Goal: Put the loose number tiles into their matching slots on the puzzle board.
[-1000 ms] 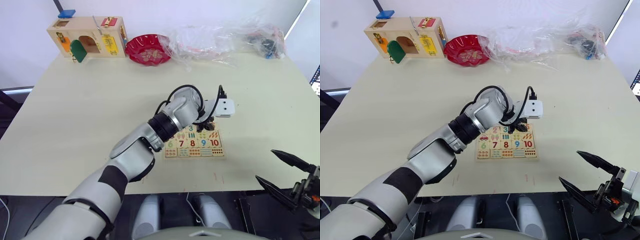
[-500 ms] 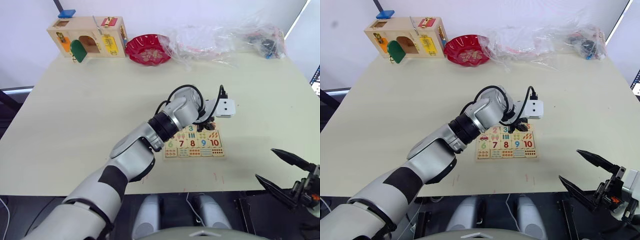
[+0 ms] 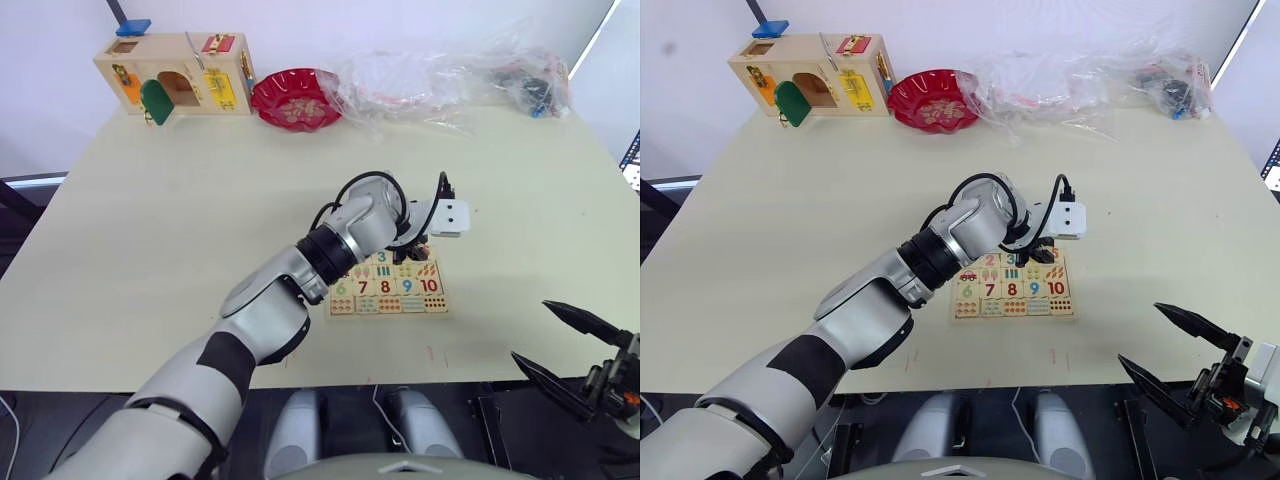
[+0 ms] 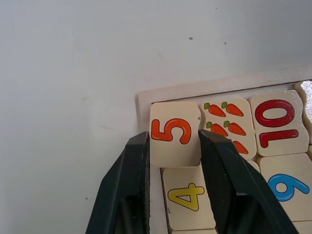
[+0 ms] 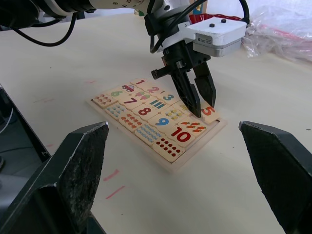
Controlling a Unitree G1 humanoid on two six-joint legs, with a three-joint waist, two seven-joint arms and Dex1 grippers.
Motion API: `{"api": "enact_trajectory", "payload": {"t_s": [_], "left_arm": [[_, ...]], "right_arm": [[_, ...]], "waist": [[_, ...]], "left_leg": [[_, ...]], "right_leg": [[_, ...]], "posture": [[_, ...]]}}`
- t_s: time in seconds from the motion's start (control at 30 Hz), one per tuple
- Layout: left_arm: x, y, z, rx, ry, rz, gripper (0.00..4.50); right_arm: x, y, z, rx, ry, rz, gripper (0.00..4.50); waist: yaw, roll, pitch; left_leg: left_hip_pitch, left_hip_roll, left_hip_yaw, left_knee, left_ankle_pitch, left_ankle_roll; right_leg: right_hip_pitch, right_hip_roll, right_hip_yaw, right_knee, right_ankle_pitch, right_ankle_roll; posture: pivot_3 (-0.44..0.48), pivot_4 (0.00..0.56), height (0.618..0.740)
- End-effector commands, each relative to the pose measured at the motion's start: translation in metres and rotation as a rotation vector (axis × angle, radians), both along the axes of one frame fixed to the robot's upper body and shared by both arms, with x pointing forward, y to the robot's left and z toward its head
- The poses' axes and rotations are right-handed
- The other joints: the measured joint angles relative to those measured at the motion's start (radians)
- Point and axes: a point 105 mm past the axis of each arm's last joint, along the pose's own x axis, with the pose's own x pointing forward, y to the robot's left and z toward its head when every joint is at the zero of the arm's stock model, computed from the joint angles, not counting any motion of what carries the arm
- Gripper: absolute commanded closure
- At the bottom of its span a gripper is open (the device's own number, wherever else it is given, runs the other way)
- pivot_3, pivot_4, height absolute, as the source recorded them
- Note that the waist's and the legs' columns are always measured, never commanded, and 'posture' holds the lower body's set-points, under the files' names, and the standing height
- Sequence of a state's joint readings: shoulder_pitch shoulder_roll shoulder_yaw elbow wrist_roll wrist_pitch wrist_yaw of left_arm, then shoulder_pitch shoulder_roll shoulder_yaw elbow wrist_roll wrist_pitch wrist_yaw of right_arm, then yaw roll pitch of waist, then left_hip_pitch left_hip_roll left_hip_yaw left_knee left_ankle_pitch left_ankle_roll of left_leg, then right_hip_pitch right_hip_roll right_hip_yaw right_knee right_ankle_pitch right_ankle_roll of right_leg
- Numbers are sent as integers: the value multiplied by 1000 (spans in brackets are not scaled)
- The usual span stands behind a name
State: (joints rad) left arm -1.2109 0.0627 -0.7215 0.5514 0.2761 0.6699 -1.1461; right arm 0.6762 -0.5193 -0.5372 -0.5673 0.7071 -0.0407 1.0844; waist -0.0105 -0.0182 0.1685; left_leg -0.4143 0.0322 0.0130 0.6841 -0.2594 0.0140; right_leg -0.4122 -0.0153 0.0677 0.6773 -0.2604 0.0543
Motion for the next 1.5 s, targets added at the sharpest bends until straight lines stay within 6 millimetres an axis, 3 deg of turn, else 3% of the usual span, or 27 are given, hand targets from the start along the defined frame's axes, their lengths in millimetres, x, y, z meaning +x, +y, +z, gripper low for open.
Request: {"api": "enact_trajectory", "payload": {"t_s": [0.03,0.83,0.87,0.9,1.0,1.03,1.33,1.5], "left_arm": [[-4,-5,2,3,-19,-30,3220],[-6,-7,-3,6,-18,-42,3220],[-6,-7,-3,4,-16,-42,2636],[-6,-7,-3,0,-11,-38,2636],[-6,-8,1,-16,-7,-33,1642],[-5,-8,3,-22,-7,-30,1491],[-2,15,48,-172,72,-26,1491],[6,25,59,-300,99,7,1491]], "right_arm": [[-2,-2,4,-9,-24,-10,0],[-1,1,5,-11,-25,-8,0],[-1,1,5,-11,-25,-8,0],[-1,1,5,-11,-25,-8,0],[-1,2,6,-10,-25,-9,0],[-1,2,6,-10,-25,-9,0],[-1,2,8,-10,-30,-10,0],[0,2,8,-12,-32,-8,0]], "waist": [[0,0,0],[1,0,0],[1,0,0],[1,0,0],[1,0,0],[0,0,0],[-2,0,0],[3,0,0]], "left_leg": [[0,0,0,0,0,0],[0,0,0,0,0,0],[0,0,0,0,0,0],[0,0,0,0,0,0],[0,0,0,0,0,0],[0,0,0,0,0,0],[0,0,0,0,0,0],[0,0,0,0,0,0]], "right_leg": [[0,0,0,0,0,0],[0,0,0,0,0,0],[0,0,0,0,0,0],[0,0,0,0,0,0],[0,0,0,0,0,0],[0,0,0,0,0,0],[0,0,0,0,0,0],[0,0,0,0,0,0]], "posture": [[0,150,740],[0,150,740],[0,150,740],[0,150,740],[0,150,740],[0,150,740],[0,150,740],[0,150,740]]}}
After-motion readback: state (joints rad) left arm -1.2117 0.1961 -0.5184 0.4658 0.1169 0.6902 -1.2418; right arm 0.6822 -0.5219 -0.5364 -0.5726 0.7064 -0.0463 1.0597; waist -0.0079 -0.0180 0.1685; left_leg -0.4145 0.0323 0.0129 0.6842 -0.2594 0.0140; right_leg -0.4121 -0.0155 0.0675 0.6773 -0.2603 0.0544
